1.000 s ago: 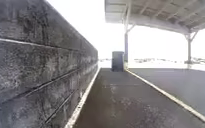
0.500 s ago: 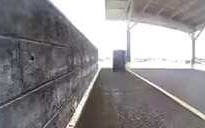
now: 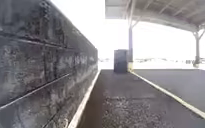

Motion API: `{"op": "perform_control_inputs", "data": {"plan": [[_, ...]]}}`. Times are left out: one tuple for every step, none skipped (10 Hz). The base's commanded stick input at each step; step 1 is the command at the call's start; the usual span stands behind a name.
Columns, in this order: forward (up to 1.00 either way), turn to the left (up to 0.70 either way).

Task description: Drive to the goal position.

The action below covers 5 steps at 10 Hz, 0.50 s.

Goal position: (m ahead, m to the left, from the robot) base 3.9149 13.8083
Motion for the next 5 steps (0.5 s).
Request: {"op": "perform_control_inputs", "data": {"plan": [[0.70, 0.00], [0.70, 0.00], [0.70, 0.00], [0.70, 0.00], [0.70, 0.00]]}}
